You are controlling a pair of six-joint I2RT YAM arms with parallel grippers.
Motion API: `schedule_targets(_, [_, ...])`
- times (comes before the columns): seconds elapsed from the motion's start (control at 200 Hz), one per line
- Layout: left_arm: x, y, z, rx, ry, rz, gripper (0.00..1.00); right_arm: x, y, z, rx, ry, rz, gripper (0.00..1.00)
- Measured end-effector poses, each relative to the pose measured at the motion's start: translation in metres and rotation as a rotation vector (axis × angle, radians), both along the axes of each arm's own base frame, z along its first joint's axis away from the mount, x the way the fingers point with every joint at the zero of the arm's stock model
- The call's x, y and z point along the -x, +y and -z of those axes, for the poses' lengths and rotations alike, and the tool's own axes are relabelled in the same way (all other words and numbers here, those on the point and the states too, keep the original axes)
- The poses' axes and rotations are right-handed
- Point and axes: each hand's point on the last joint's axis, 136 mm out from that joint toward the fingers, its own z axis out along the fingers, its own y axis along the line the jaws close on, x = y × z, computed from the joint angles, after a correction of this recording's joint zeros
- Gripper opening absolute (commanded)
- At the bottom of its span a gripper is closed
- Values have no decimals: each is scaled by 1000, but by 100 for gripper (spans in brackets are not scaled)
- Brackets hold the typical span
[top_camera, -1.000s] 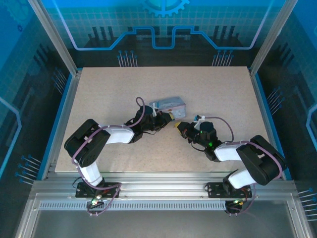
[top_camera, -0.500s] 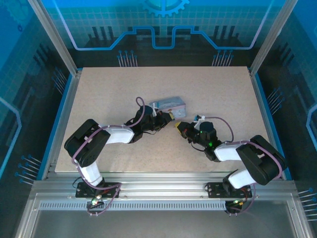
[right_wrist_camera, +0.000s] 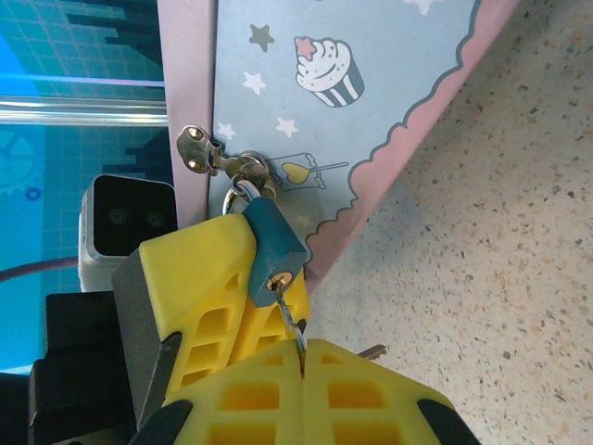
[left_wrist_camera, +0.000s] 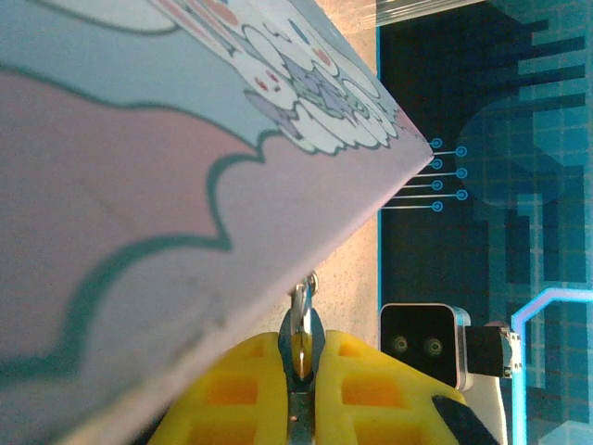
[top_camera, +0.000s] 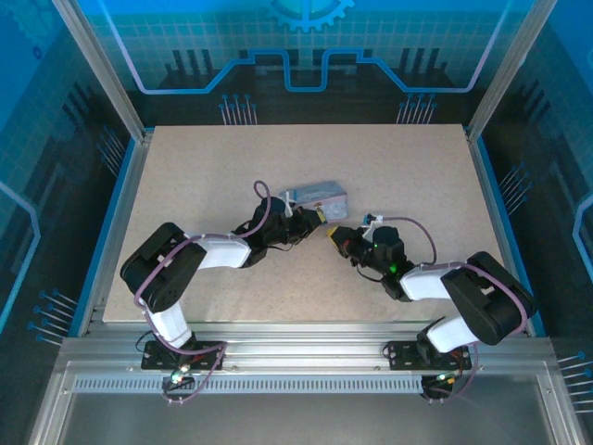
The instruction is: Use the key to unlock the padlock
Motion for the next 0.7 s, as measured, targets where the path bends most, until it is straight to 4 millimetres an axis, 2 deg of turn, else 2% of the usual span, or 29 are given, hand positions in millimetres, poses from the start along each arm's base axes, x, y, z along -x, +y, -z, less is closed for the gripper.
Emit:
schedule_targets(0.37, [-4,1,1,21,-2,-14,0,-6,2,1,-13,-3,11,0])
schedule_targets(0.7, [-8,5,-1,26,-10,-26,0,-12,6,1,-105,29,34,0])
